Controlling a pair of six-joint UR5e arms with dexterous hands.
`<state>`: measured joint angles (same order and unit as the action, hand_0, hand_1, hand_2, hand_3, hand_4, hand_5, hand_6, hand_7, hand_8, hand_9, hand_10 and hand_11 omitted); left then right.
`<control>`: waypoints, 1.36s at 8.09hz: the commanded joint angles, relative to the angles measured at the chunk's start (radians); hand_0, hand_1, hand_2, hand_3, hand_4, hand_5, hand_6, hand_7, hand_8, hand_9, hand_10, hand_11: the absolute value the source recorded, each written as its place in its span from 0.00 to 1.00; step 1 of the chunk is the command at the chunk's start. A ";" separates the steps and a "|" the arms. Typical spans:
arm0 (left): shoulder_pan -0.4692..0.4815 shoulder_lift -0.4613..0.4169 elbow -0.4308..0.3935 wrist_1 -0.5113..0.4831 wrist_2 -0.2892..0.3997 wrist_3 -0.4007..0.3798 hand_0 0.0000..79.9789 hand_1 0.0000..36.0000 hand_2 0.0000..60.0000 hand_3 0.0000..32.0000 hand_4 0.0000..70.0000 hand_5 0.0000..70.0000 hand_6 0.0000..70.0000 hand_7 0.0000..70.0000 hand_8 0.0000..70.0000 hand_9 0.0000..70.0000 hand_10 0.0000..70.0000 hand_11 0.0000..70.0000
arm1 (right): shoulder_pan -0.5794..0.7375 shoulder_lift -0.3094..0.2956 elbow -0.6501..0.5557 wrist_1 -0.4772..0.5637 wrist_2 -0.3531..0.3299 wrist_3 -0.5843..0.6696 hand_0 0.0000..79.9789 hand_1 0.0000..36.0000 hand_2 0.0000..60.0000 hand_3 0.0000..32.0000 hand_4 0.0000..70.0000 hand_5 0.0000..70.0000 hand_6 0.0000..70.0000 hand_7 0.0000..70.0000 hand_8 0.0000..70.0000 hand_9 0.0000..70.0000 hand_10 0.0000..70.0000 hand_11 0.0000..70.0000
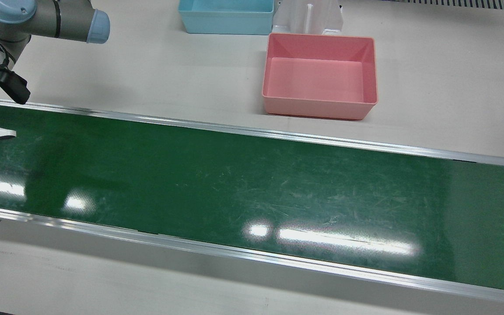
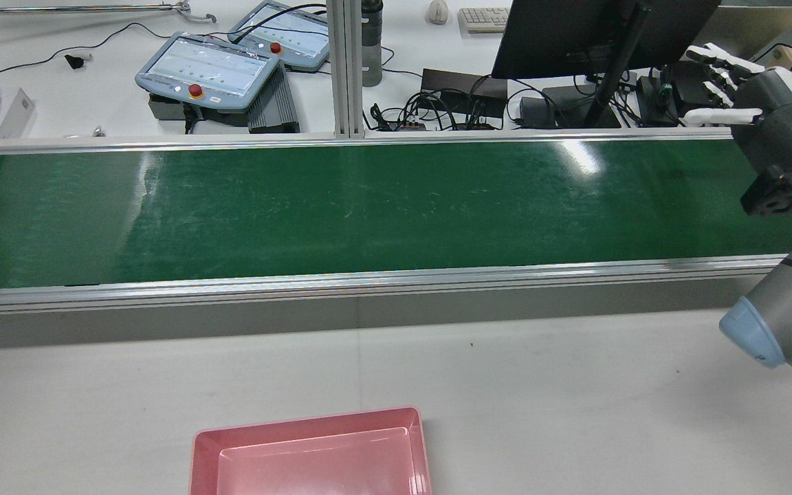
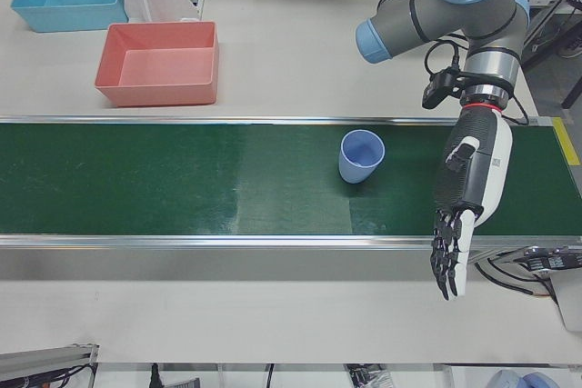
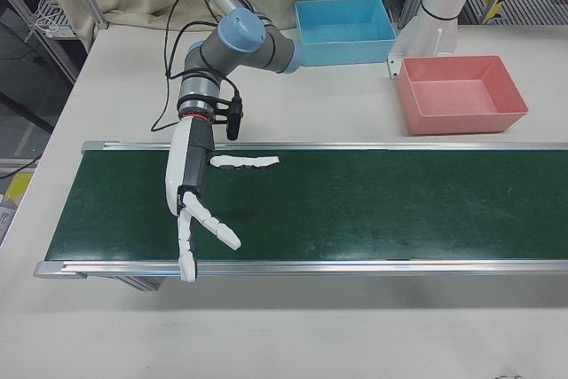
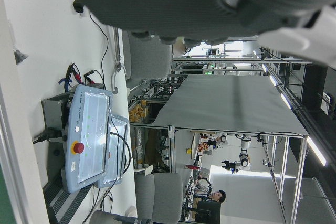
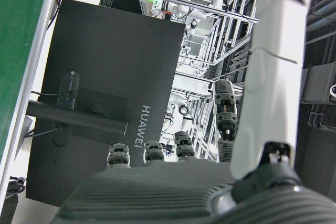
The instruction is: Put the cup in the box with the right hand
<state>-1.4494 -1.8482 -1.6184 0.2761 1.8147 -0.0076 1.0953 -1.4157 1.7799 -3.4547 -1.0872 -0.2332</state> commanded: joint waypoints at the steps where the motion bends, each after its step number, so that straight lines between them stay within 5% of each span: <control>1: 0.001 0.000 0.000 0.000 0.000 0.000 0.00 0.00 0.00 0.00 0.00 0.00 0.00 0.00 0.00 0.00 0.00 0.00 | 0.005 -0.015 0.022 0.005 -0.008 -0.001 0.78 0.49 0.00 0.00 0.25 0.11 0.07 0.16 0.04 0.10 0.04 0.10; 11: 0.000 0.000 0.000 0.000 0.000 0.000 0.00 0.00 0.00 0.00 0.00 0.00 0.00 0.00 0.00 0.00 0.00 0.00 | -0.031 -0.019 0.061 0.049 -0.019 -0.006 0.79 0.56 0.03 0.00 0.25 0.11 0.08 0.21 0.04 0.11 0.02 0.07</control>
<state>-1.4496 -1.8482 -1.6184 0.2761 1.8147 -0.0077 1.0733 -1.4369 1.8434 -3.4062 -1.1126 -0.2397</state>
